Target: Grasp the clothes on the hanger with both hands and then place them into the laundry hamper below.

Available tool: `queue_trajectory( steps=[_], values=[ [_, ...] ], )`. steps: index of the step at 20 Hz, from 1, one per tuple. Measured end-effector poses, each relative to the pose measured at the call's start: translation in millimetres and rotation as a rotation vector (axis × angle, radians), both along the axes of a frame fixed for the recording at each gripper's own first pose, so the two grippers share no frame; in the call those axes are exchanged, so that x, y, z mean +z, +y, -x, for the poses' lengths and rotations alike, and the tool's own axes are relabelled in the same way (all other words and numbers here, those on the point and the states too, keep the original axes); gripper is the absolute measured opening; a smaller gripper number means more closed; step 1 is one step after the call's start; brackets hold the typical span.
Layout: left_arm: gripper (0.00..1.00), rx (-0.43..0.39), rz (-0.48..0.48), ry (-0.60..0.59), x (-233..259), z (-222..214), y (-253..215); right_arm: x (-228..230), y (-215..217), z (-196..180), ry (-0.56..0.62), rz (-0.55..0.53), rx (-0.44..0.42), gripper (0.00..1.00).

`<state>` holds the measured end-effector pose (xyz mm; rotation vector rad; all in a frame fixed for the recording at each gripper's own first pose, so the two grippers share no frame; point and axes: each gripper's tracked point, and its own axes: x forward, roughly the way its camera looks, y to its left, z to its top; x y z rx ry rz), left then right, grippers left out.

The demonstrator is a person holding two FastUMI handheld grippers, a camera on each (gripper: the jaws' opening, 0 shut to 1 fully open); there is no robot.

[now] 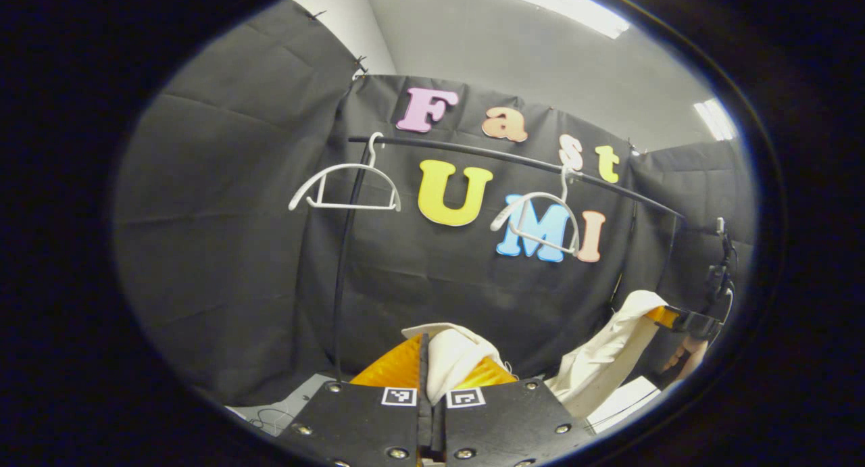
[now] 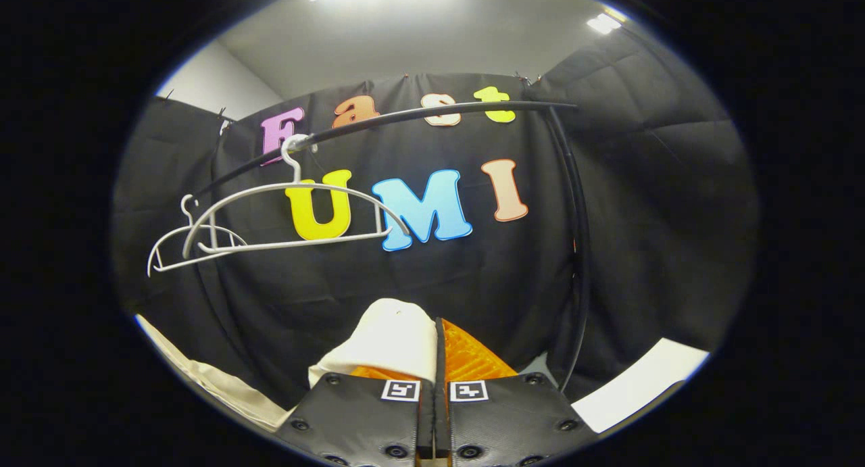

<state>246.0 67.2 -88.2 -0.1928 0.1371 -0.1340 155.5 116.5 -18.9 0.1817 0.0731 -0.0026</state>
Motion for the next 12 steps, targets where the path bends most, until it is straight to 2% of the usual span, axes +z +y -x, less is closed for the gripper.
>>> queue_trajectory(
  steps=[3,6,7,12],
  values=[
    [0.00,-0.020,-0.015,0.024,-22.5,11.9,0.2,-21.0,25.6,21.7,0.048,0.003,0.044,0.02],
    [0.01,-0.001,-0.036,0.070,-55.1,20.2,5.4,-55.0,55.5,38.0,0.163,-0.030,0.113,0.02],
    [0.01,0.000,-0.040,0.077,-67.4,21.3,7.0,-64.7,63.9,42.0,0.186,-0.018,0.131,0.00],
    [0.01,-0.017,-0.069,0.206,-153.3,27.0,8.7,-135.2,93.4,62.0,0.337,0.040,0.221,0.02]
  ],
)
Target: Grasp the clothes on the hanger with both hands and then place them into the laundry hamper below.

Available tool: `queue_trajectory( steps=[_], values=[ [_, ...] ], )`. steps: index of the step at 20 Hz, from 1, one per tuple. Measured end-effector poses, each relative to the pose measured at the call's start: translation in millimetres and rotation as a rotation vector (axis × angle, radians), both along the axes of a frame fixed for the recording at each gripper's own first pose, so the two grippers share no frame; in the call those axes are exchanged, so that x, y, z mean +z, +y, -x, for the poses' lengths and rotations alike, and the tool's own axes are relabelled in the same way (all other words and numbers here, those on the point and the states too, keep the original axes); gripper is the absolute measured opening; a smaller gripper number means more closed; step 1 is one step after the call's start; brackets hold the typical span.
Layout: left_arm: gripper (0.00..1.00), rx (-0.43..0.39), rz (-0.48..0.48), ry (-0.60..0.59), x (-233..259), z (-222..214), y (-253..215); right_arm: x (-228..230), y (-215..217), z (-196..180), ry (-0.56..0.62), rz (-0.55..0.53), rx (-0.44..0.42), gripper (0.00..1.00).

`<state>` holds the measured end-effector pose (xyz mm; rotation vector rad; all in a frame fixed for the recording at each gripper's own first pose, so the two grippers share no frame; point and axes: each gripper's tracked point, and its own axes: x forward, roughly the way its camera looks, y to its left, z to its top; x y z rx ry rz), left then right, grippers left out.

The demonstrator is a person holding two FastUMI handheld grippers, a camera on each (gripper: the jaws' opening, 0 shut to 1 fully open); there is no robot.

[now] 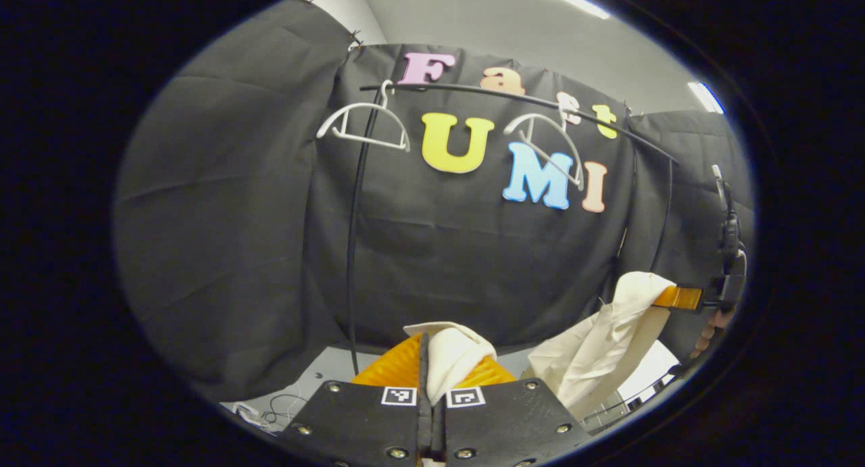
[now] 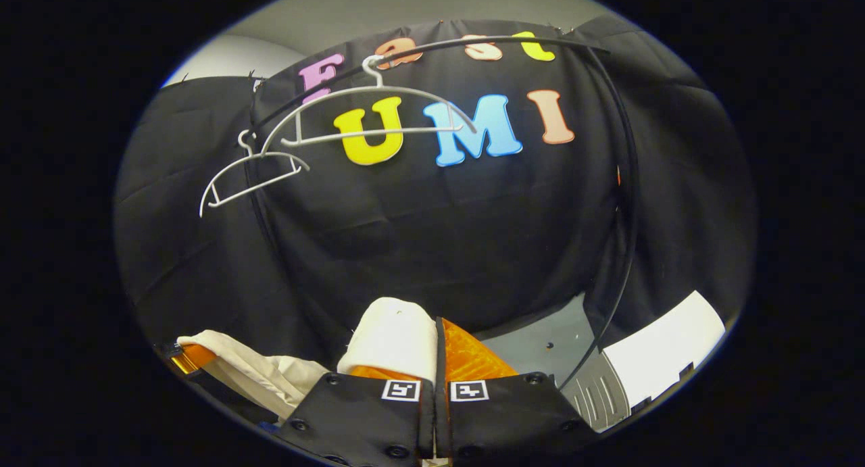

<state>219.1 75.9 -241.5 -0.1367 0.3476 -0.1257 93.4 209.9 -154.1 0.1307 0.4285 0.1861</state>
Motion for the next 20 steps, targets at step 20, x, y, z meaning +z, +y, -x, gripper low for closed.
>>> queue_trajectory(
  steps=[20],
  values=[
    [0.01,-0.096,-0.100,0.345,-202.7,21.8,10.2,-193.3,57.9,28.7,0.427,0.156,0.092,0.08]
  ],
)
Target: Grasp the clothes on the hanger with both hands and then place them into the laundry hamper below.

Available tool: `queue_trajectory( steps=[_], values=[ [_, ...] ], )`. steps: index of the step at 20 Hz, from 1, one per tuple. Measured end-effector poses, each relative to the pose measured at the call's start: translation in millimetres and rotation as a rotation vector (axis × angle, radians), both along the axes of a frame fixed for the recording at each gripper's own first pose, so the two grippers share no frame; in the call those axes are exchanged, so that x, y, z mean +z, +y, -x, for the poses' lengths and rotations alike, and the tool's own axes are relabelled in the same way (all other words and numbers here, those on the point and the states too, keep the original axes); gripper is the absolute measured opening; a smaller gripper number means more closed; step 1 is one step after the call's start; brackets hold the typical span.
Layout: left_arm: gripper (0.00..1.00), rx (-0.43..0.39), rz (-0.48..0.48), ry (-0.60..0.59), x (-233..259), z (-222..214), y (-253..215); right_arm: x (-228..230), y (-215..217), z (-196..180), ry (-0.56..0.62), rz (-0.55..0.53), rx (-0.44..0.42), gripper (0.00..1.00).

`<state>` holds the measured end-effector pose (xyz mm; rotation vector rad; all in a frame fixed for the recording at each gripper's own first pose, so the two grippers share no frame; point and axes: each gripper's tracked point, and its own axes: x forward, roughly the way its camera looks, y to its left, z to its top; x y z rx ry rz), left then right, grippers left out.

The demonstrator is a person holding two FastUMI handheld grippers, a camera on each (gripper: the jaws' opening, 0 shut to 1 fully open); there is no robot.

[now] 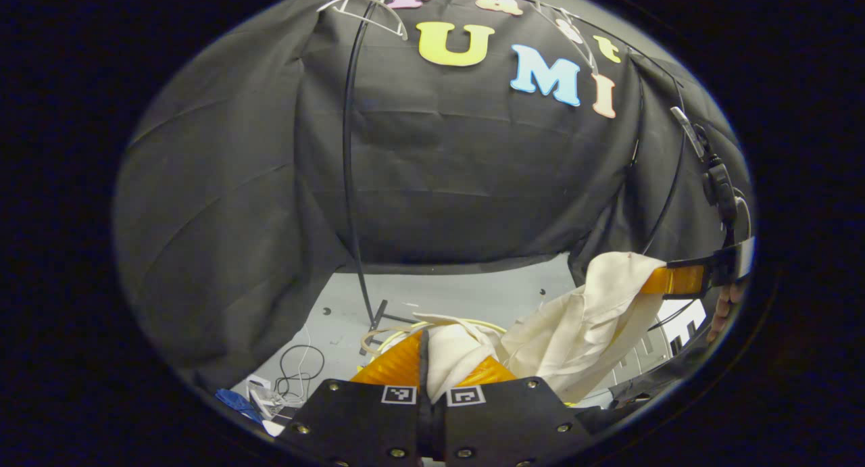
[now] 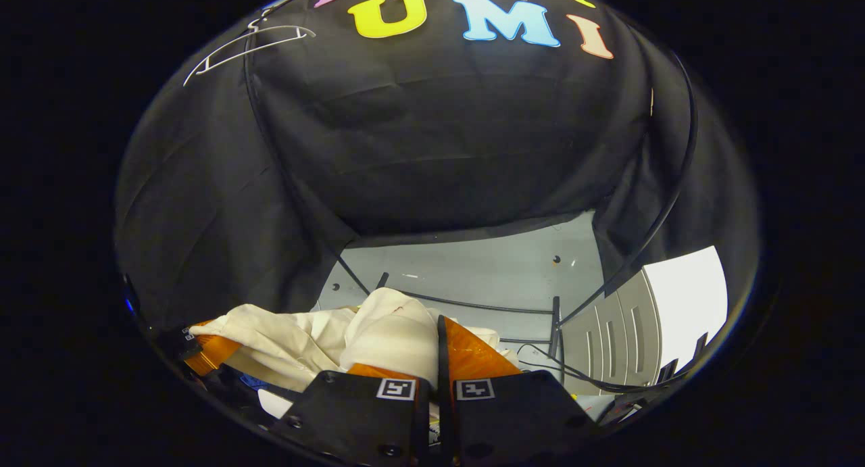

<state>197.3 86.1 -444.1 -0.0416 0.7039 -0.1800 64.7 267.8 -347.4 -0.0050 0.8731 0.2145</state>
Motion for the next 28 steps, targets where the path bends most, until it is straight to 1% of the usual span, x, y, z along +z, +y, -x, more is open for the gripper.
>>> queue_trajectory(
  steps=[1,2,5,6,7,9,10,11,12,14,15,16,17,18,19,21,22,23,24,25,28],
  values=[
    [0.01,-0.009,-0.010,0.005,-1.4,2.0,1.0,-2.2,0.1,-0.6,0.007,0.007,0.006,0.05],
    [0.01,-0.014,-0.016,0.011,-4.1,5.2,2.1,-5.9,-0.5,0.4,0.017,0.015,0.012,0.08],
    [0.01,-0.002,-0.035,0.032,-9.5,-2.2,5.7,-12.2,0.6,2.9,0.033,0.032,0.031,0.08],
    [0.01,0.013,-0.042,0.041,-12.5,-3.3,7.2,-15.5,1.0,4.9,0.036,0.032,0.039,0.05],
    [0.01,0.025,-0.043,0.056,-13.8,-0.2,8.9,-16.8,0.1,6.0,0.042,0.036,0.045,0.11],
    [0.00,0.053,-0.049,0.070,-14.5,0.4,17.6,-19.0,-1.3,10.6,0.055,0.041,0.061,0.11],
    [0.07,0.065,-0.052,0.078,-14.5,4.1,22.4,-20.2,-1.8,13.2,0.064,0.046,0.067,0.14],
    [0.10,0.071,-0.041,0.083,-14.3,7.0,22.9,-19.6,-0.7,15.7,0.072,0.039,0.081,0.26],
    [0.13,0.073,-0.026,0.077,-13.0,13.1,24.8,-20.1,3.3,25.8,0.079,0.034,0.095,0.44],
    [0.70,0.070,-0.011,0.064,-9.8,19.6,23.3,-18.9,0.8,34.8,0.079,0.050,0.113,0.80],
    [0.98,0.072,-0.024,0.056,-11.2,19.0,26.9,-11.7,-4.5,38.2,0.066,0.057,0.114,0.99],
    [0.98,0.070,-0.041,0.050,-3.3,25.9,31.0,-10.1,-7.2,39.7,0.052,0.065,0.111,0.94],
    [0.97,0.064,-0.053,0.044,0.1,30.9,32.6,-4.6,-10.8,41.0,0.041,0.070,0.108,0.94],
    [0.98,0.060,-0.058,0.039,4.2,36.0,32.7,0.5,-14.0,43.5,0.029,0.074,0.105,0.98],
    [0.98,0.057,-0.058,0.039,10.9,41.1,31.0,8.6,-18.6,43.8,0.019,0.079,0.102,0.94],
    [0.98,0.052,-0.048,0.019,23.0,53.3,27.0,30.8,-31.2,45.1,-0.026,0.084,0.092,0.94],
    [0.98,0.053,-0.048,0.005,30.8,58.1,24.3,44.6,-38.0,43.0,-0.058,0.086,0.087,0.98],
    [0.99,0.060,-0.051,-0.006,36.0,62.8,24.0,57.4,-46.7,39.4,-0.089,0.090,0.079,0.98],
    [0.99,0.071,-0.055,-0.016,41.1,67.3,23.4,66.2,-56.3,36.7,-0.117,0.094,0.068,0.94],
    [0.99,0.084,-0.057,-0.024,50.1,72.6,23.0,75.4,-65.7,35.2,-0.137,0.091,0.054,0.98],
    [0.99,0.120,-0.058,-0.070,85.9,84.5,17.5,96.5,-91.8,35.5,-0.189,0.070,0.017,0.99]
  ],
)
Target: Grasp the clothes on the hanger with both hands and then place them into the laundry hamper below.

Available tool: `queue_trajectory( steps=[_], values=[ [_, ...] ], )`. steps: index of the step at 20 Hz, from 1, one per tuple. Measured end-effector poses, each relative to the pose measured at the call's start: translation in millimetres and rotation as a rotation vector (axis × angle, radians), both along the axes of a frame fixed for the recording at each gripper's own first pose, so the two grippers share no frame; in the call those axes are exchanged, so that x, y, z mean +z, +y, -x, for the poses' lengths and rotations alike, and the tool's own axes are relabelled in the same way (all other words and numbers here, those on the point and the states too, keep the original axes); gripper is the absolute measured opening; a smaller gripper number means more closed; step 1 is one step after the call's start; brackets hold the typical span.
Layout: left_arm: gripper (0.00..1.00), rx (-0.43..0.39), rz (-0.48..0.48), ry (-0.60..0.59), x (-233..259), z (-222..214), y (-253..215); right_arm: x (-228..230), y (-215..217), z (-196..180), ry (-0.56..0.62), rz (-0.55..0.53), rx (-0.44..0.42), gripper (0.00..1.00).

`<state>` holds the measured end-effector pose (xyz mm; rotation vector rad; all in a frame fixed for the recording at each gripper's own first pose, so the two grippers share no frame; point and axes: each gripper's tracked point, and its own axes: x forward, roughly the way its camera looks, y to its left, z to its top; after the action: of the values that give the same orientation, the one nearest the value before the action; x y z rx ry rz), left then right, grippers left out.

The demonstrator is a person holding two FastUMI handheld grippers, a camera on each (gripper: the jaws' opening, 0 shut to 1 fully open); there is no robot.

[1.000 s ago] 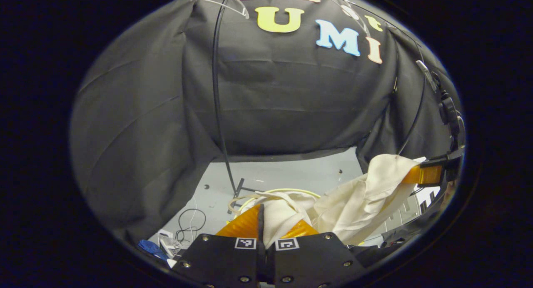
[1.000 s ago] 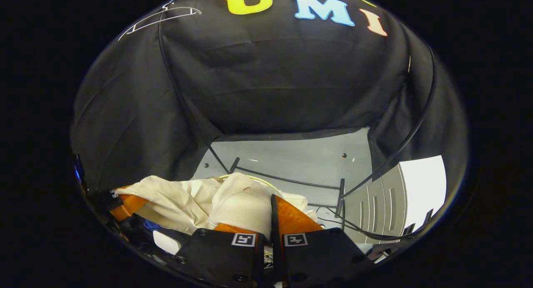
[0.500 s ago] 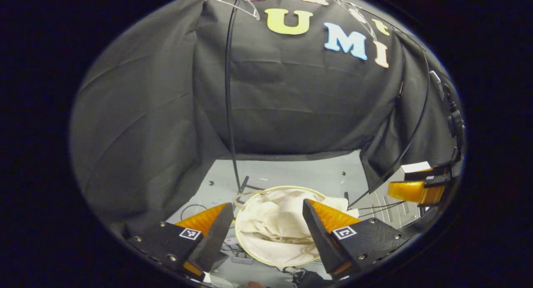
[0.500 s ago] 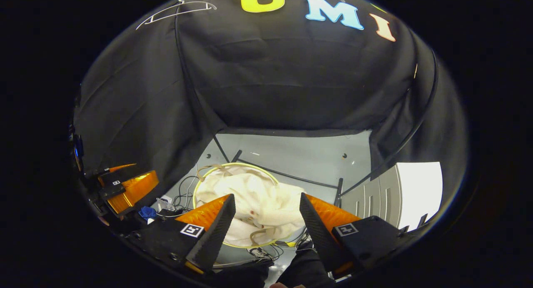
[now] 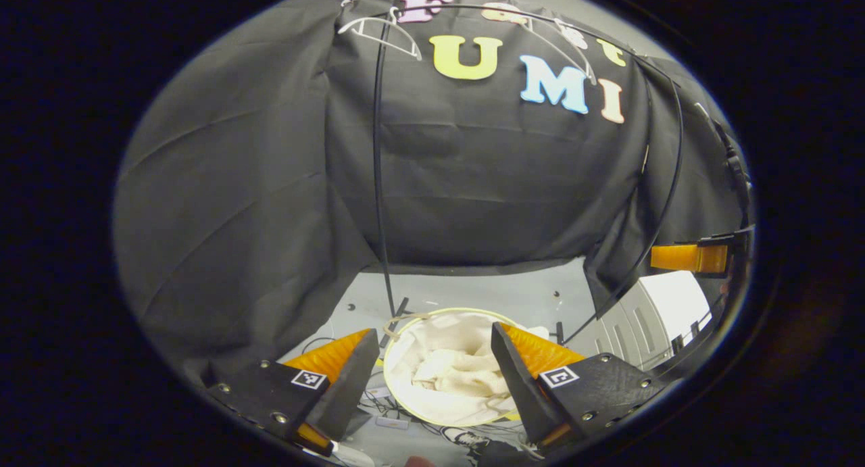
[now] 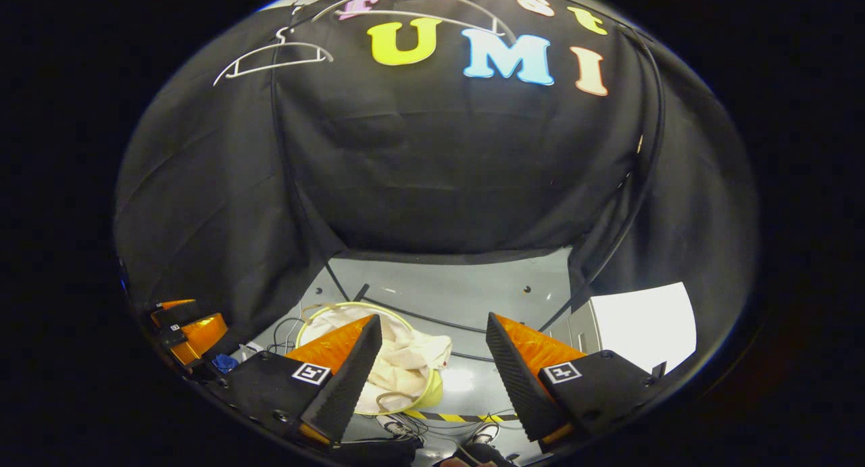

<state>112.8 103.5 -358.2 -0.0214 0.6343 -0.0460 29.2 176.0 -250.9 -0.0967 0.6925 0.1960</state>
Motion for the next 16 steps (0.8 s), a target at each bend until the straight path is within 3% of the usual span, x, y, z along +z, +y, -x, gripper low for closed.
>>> queue_trajectory(
  steps=[3,8,9,14,16],
  values=[
    [0.99,0.029,-0.024,-0.066,45.8,13.5,-12.2,35.5,-35.1,-4.5,-0.102,-0.013,-0.026,0.96],
    [0.97,0.099,-0.082,-0.181,134.2,32.8,-49.1,93.4,-95.7,6.6,-0.276,-0.033,-0.013,0.99],
    [0.99,0.107,-0.088,-0.216,154.9,34.2,-61.5,104.7,-107.0,7.2,-0.306,-0.035,-0.015,0.96],
    [0.99,0.069,-0.113,-0.441,273.4,52.9,-134.4,164.0,-152.4,20.8,-0.445,-0.120,-0.035,0.99],
    [0.99,0.052,-0.093,-0.540,319.4,51.6,-162.8,187.3,-174.7,22.1,-0.517,-0.134,-0.054,0.96]
  ],
)
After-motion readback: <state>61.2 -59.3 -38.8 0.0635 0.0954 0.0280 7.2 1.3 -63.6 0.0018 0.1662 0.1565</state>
